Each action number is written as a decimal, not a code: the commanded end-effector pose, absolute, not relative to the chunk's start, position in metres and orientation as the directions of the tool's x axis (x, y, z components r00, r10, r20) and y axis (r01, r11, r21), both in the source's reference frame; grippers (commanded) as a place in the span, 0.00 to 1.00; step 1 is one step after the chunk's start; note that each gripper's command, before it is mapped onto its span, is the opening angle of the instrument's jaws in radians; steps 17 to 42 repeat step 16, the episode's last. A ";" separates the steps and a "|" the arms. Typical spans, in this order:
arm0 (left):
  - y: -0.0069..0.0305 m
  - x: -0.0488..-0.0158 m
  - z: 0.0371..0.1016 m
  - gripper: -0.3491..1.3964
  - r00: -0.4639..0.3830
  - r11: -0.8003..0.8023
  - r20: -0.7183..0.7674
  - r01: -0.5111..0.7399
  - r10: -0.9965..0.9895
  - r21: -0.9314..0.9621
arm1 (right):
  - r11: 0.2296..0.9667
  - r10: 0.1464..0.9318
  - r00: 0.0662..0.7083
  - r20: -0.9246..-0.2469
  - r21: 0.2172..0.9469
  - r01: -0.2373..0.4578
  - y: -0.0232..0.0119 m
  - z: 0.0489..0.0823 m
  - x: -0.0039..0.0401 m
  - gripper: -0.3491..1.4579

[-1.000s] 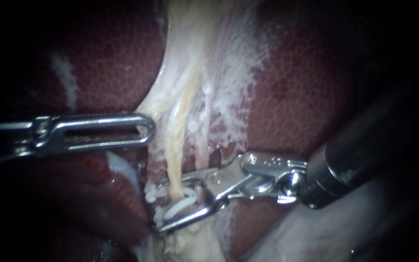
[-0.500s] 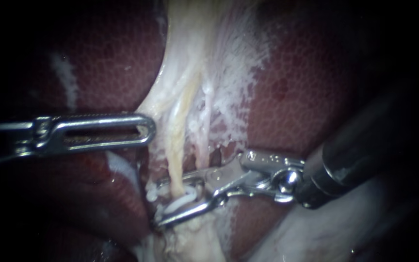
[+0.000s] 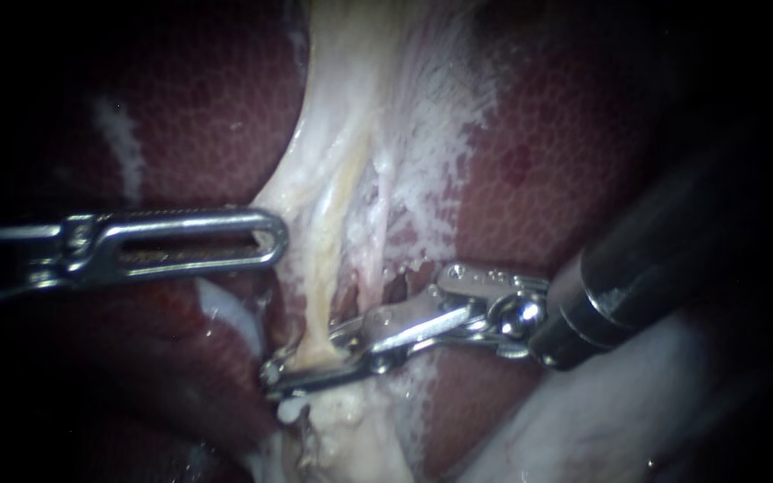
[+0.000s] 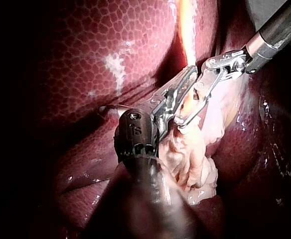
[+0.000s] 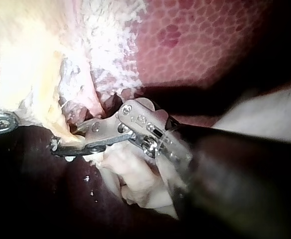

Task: Clipping second clip left tube

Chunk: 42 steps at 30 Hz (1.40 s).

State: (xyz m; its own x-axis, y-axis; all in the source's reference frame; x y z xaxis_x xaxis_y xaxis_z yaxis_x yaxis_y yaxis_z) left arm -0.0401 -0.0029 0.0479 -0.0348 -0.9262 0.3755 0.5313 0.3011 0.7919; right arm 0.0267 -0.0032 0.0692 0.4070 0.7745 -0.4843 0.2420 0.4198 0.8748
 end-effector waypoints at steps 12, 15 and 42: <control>-0.0029 -0.0400 0.0478 0.00 -0.035 0.301 0.375 0.531 -0.926 0.792 | 0.421 0.772 0.408 -0.487 0.873 0.244 -0.0035 0.0694 0.0266 0.00; -0.0029 -0.0401 0.0479 0.00 -0.035 0.301 0.375 0.531 -0.926 0.792 | 0.422 0.772 0.408 -0.487 0.873 0.245 -0.0036 0.0693 0.0266 0.00; -0.0030 -0.0401 0.0479 0.00 -0.035 0.301 0.375 0.532 -0.926 0.792 | 0.422 0.772 0.408 -0.487 0.873 0.245 -0.0036 0.0693 0.0266 0.00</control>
